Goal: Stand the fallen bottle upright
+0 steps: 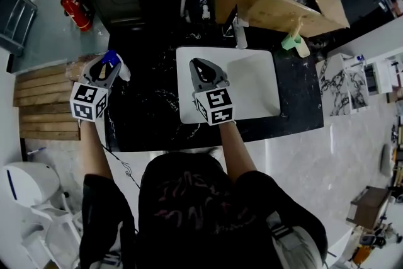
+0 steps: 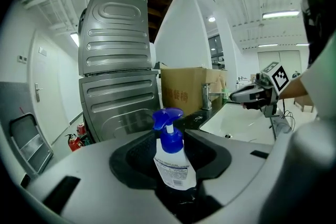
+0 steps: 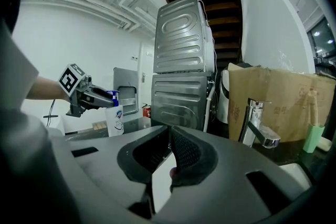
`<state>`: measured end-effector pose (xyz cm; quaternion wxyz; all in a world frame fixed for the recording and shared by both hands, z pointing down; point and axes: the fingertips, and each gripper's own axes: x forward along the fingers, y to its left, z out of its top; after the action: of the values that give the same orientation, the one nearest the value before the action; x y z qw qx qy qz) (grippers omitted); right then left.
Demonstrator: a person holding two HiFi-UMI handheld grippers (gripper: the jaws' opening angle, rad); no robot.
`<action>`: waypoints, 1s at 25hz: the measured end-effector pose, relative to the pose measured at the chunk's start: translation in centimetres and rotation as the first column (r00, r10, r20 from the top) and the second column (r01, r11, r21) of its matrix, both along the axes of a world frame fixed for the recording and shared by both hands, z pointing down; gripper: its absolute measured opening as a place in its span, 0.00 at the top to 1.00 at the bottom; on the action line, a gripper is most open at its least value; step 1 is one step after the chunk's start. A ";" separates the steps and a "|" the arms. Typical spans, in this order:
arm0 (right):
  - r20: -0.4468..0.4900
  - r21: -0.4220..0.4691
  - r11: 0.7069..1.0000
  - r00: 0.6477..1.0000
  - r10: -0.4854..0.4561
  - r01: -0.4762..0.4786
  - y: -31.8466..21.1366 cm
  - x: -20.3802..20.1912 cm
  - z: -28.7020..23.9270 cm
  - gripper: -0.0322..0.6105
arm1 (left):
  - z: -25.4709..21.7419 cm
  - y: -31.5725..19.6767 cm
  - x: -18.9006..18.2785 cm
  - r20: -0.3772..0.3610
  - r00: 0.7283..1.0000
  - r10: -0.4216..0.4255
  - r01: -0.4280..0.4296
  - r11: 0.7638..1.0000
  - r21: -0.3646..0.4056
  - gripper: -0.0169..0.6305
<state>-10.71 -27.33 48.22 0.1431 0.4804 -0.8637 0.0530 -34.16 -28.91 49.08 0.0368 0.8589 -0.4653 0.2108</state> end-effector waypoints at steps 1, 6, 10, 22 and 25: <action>0.002 0.003 1.000 1.000 0.000 0.000 0.0 0.0 -0.1 0.93 | -0.1 0.2 0.0 -0.009 1.000 -0.008 0.008 1.000 0.004 0.70; 0.016 0.010 1.000 1.000 -0.006 0.006 0.2 0.1 -0.7 0.93 | -0.6 1.1 -0.2 -0.040 0.997 -0.063 0.064 0.998 0.020 0.70; 0.020 0.017 1.000 1.000 -0.020 0.020 0.9 -0.1 -0.9 0.93 | -1.0 2.4 -0.6 -0.077 0.988 -0.136 0.139 0.990 0.038 0.73; 0.033 0.047 0.998 0.998 -0.046 0.044 2.6 0.2 -2.3 0.93 | -2.5 6.7 2.1 -0.162 0.961 -0.224 0.238 0.968 0.075 0.89; 0.039 0.052 0.998 0.999 -0.038 0.036 2.9 0.7 -2.7 0.93 | -3.0 7.3 2.7 -0.168 0.954 -0.247 0.263 0.962 0.079 0.91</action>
<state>-10.05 -24.43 45.51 0.1144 0.4667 -0.8762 0.0377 -31.49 -21.63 46.03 0.0569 0.8064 -0.5779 0.1124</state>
